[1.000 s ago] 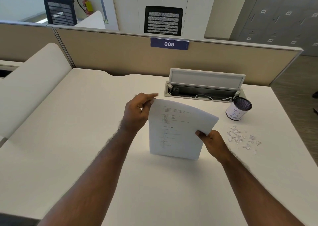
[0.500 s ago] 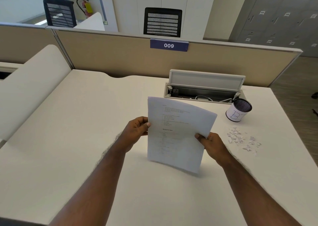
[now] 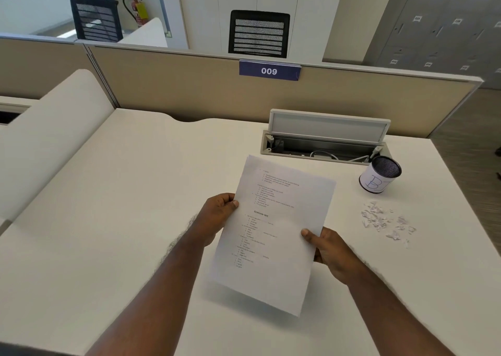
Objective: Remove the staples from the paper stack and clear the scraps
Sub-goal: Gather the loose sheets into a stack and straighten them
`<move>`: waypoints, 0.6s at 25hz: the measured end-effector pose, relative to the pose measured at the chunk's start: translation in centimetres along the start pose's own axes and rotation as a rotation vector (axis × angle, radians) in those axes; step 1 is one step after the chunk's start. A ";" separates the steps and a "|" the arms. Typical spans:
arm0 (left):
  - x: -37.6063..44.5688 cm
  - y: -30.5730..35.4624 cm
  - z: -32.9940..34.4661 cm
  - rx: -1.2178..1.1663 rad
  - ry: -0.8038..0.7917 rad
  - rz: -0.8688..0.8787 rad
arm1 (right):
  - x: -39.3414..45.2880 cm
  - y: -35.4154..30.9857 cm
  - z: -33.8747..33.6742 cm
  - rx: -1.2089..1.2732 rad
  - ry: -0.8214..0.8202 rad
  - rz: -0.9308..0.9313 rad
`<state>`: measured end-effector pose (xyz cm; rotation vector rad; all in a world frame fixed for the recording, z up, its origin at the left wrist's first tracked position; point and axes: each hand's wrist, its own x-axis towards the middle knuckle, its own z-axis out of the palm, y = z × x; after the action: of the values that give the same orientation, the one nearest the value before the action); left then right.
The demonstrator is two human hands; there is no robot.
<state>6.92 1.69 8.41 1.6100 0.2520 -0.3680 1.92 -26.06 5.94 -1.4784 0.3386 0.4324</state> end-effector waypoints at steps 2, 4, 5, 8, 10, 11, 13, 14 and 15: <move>0.1 0.1 0.1 0.024 0.018 -0.019 | 0.0 0.7 0.1 0.009 -0.010 0.018; 0.1 -0.1 0.1 0.041 0.020 -0.042 | -0.2 1.1 0.1 0.009 -0.037 0.044; 0.2 -0.2 0.1 0.051 0.017 -0.054 | -0.3 1.1 0.0 0.003 -0.061 0.061; 0.7 -0.8 -0.4 0.064 0.031 -0.092 | -0.1 0.9 -0.4 -0.022 -0.127 0.120; 0.7 -1.3 -1.1 0.080 0.060 -0.118 | 1.1 0.5 -1.0 -0.003 -0.043 0.171; 0.7 -1.7 -1.5 0.100 0.076 -0.125 | 1.9 0.4 -1.4 -0.008 0.037 0.172; 0.3 -2.5 -2.3 0.141 0.099 -0.136 | 3.7 0.0 -2.1 -0.079 0.200 0.090; 0.0 -2.7 -2.7 0.150 0.108 -0.143 | 4.7 -0.1 -2.3 -0.157 0.277 0.032; 0.3 -3.0 -2.9 0.160 0.121 -0.148 | 6.3 -0.4 -2.7 -0.269 0.342 -0.024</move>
<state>6.33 4.79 5.63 1.7786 0.4450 -0.4127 7.75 -28.27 3.12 -1.8221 0.5488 0.2084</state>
